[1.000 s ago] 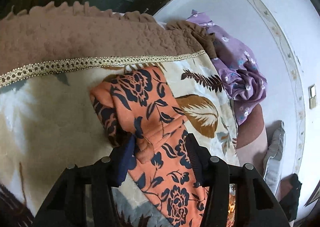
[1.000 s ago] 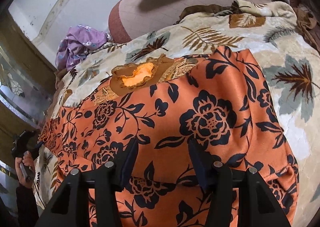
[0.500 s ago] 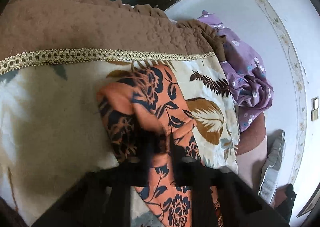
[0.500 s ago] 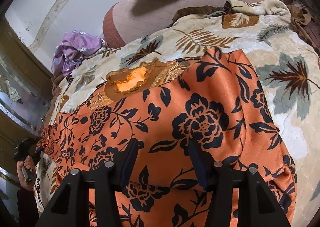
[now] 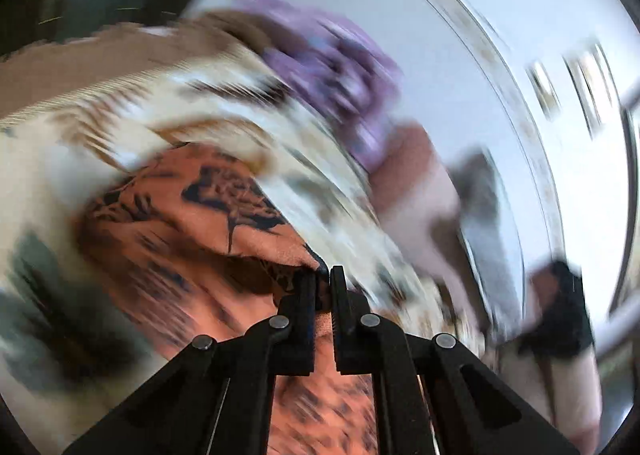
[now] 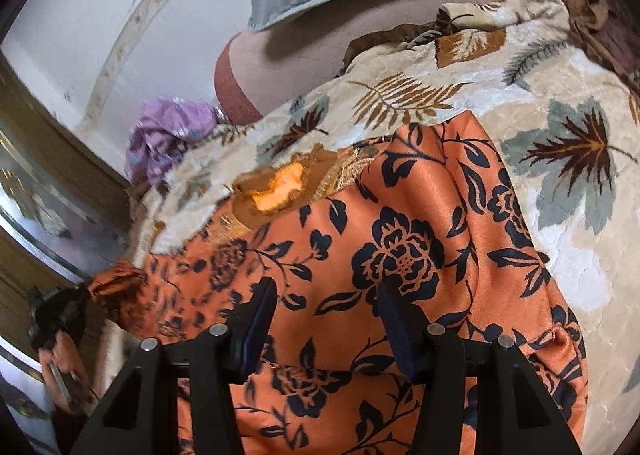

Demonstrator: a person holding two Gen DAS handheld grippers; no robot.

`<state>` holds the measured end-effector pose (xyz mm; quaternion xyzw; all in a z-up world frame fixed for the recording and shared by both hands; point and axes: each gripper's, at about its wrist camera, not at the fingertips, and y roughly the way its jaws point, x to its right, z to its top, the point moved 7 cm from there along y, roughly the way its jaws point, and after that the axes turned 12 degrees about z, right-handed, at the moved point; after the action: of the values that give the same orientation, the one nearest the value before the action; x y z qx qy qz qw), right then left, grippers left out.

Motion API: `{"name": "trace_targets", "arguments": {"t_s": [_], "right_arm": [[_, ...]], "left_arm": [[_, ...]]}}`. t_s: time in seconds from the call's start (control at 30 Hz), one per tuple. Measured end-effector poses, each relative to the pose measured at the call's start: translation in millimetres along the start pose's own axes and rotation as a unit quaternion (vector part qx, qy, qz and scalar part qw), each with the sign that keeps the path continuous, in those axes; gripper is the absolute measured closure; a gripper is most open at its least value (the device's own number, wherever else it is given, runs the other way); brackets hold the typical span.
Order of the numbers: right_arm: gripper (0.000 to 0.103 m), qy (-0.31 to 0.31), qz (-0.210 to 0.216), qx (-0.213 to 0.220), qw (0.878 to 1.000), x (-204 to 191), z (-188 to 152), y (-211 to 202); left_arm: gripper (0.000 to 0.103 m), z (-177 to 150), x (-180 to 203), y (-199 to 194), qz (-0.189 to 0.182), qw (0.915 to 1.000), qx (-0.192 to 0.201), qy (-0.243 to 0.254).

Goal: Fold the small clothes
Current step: 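Fold the held sleeve across the blouse body with the left gripper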

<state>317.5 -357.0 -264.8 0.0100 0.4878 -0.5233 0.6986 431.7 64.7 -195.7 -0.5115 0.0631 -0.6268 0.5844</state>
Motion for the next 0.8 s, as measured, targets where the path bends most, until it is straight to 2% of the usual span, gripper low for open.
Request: {"name": "trace_targets", "arguments": {"t_s": [0.1, 0.23, 0.3, 0.33, 0.37, 0.4, 0.43, 0.5, 0.6, 0.67, 0.73, 0.8], "right_arm": [[0.047, 0.033, 0.025, 0.019, 0.999, 11.0, 6.8, -18.9], [0.047, 0.111, 0.086, 0.017, 0.99, 33.5, 8.7, -35.8], [0.045, 0.149, 0.102, 0.029, 0.983, 47.8, 12.6, -46.5], [0.038, 0.17, 0.116, 0.037, 0.978, 55.2, 15.6, -53.0], [0.033, 0.184, 0.13, 0.039, 0.974, 59.7, 17.6, -57.2], [0.029, 0.194, 0.137, 0.04, 0.971, 63.2, 19.1, -59.7], [0.029, 0.204, 0.142, 0.04, 0.968, 66.7, 19.5, -61.7], [0.029, 0.214, 0.152, 0.032, 0.964, 68.8, 17.4, -61.3], [0.029, 0.213, 0.151, 0.003, 0.965, 62.5, 11.4, -48.8], [0.029, 0.203, 0.146, -0.019, 0.968, 52.1, 4.4, -36.0], [0.029, 0.199, 0.144, -0.03, 0.969, 42.8, -1.7, -20.9], [0.029, 0.189, 0.143, -0.033, 0.971, 32.4, -4.9, -4.7]], "left_arm": [[0.097, -59.1, 77.6, 11.9, -0.054, 0.9959, -0.056, 0.045], [0.097, -134.0, 163.4, 36.9, -0.109, 0.9822, -0.129, 0.082], [0.096, -178.2, 195.8, 56.9, -0.12, 0.9677, -0.19, 0.114], [0.095, -201.8, 202.8, 67.5, -0.112, 0.9582, -0.232, 0.126], [0.095, -226.3, 204.2, 76.4, -0.105, 0.9461, -0.276, 0.132], [0.095, -241.4, 202.6, 78.5, -0.106, 0.9381, -0.299, 0.14], [0.095, -256.0, 197.5, 79.2, -0.097, 0.9306, -0.316, 0.157], [0.095, -268.3, 181.6, 73.8, -0.069, 0.9251, -0.32, 0.192], [0.094, -262.5, 162.5, 55.0, -0.063, 0.9232, -0.307, 0.222], [0.094, -246.5, 153.2, 37.1, -0.064, 0.9271, -0.282, 0.238], [0.09, -220.4, 144.3, 20.3, -0.059, 0.9367, -0.24, 0.248], [0.073, -186.8, 131.2, 14.8, -0.037, 0.9498, -0.188, 0.247]]}}
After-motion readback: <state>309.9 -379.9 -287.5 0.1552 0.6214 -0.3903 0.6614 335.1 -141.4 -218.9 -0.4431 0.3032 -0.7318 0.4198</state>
